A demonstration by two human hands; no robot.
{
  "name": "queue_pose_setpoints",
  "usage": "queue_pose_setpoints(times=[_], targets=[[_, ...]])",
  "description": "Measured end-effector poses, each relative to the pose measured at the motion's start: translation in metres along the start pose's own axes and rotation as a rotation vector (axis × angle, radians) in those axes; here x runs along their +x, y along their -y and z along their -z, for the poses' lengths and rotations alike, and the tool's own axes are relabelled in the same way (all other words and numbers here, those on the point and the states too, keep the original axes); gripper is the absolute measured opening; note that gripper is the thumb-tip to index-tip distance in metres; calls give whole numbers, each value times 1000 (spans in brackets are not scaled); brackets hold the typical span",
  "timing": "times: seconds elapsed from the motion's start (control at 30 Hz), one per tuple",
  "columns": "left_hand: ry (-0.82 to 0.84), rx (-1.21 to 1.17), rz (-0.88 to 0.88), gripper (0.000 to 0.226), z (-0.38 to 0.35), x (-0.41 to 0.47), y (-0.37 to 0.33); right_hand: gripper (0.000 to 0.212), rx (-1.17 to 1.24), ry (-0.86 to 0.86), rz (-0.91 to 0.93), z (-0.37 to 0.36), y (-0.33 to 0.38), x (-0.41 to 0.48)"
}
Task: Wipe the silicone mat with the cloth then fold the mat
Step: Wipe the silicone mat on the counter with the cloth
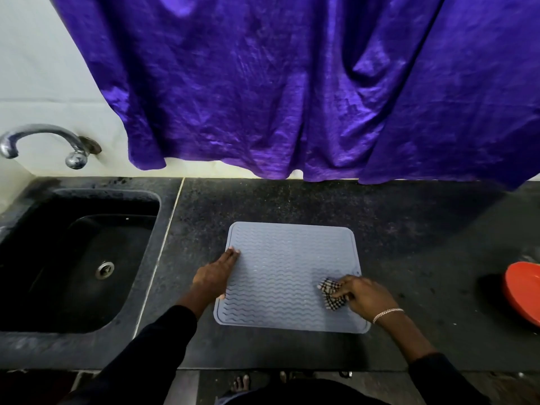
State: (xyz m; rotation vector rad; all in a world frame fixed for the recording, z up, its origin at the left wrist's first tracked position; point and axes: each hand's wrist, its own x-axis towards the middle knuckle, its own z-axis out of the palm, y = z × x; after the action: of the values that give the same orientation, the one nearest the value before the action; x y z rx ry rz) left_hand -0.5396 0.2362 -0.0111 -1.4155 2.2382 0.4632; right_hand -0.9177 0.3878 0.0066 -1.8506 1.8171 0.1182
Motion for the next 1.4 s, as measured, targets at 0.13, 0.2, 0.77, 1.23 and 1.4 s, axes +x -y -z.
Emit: queue_pose_setpoints(times=[0.13, 0.2, 0.77, 1.23, 1.4], targets=[[18, 3, -14, 103, 1, 1, 2, 51, 93, 4, 126, -13, 47, 19], [28, -3, -16, 110, 2, 2, 3, 51, 110, 36, 139, -26, 58, 23], [52, -80, -63, 108, -2, 7, 16, 45, 73, 29, 83, 0, 76, 32], [77, -111, -83, 114, -2, 11, 20, 47, 49, 60, 65, -26, 63, 30], [65, -109, -80, 110, -4, 10, 20, 43, 163, 56, 116, -17, 87, 44]])
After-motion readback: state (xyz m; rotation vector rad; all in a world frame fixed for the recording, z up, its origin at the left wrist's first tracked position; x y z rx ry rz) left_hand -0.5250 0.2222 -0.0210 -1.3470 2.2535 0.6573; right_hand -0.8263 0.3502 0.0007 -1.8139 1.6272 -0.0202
